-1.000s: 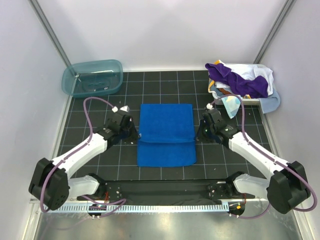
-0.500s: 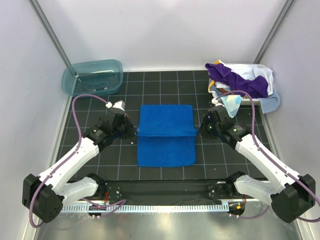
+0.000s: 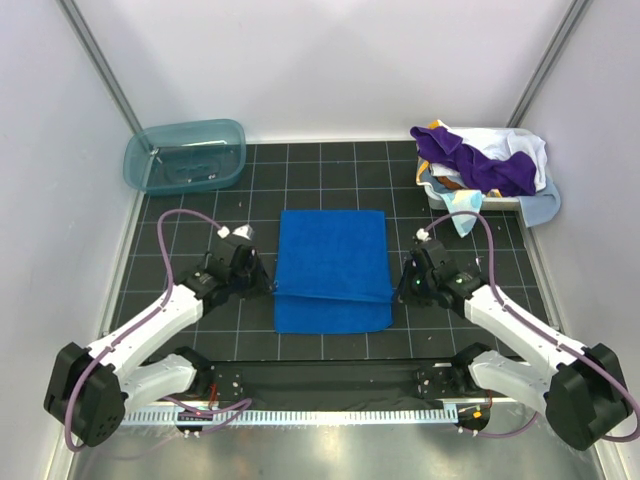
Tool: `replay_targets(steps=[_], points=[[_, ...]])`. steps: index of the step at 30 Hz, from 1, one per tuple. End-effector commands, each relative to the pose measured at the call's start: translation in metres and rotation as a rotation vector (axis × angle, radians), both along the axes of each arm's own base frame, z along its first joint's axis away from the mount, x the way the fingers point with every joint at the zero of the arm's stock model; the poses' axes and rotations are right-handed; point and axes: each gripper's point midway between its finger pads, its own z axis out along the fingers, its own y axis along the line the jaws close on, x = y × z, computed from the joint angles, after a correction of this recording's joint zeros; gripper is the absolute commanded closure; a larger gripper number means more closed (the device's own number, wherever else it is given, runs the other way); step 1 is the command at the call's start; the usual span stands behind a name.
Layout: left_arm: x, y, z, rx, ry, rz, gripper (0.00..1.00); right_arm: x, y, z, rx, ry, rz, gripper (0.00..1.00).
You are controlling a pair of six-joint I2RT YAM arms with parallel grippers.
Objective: Fold and stack the towels
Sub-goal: Fold the towel
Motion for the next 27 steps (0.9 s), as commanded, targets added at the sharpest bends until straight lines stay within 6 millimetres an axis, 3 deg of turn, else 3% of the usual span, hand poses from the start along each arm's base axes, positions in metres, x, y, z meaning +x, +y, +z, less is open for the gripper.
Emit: replay_targets(steps=[1,7,11,17,20,25,27], points=[[0.0,0.007,-0.013,0.026,-0.003,0.021,1.0,-0.009,-0.005,-0.019,-0.014,0.027,-0.005,0.99],[-0.01,0.011,-0.036,0.036,0.034,0.028,1.0,-0.02,-0.002,-0.038,0.0,0.067,0.004,0.99],[-0.013,0.012,-0.044,0.046,0.05,0.026,1.0,-0.02,-0.002,-0.039,-0.002,0.065,-0.002,0.99],[-0.001,0.005,-0.017,0.029,0.006,0.016,1.0,-0.005,-0.001,-0.015,-0.021,0.02,-0.003,0.98],[0.011,-0.001,0.01,0.019,-0.035,0.006,1.0,0.009,0.005,0.005,-0.024,-0.007,0.008,0.98],[0.028,-0.006,0.055,0.009,-0.118,0.003,1.0,0.039,0.009,0.055,-0.039,-0.109,-0.003,0.98],[0.03,-0.005,0.064,0.014,-0.13,-0.001,1.0,0.049,0.012,0.079,-0.034,-0.149,-0.007,0.98]])
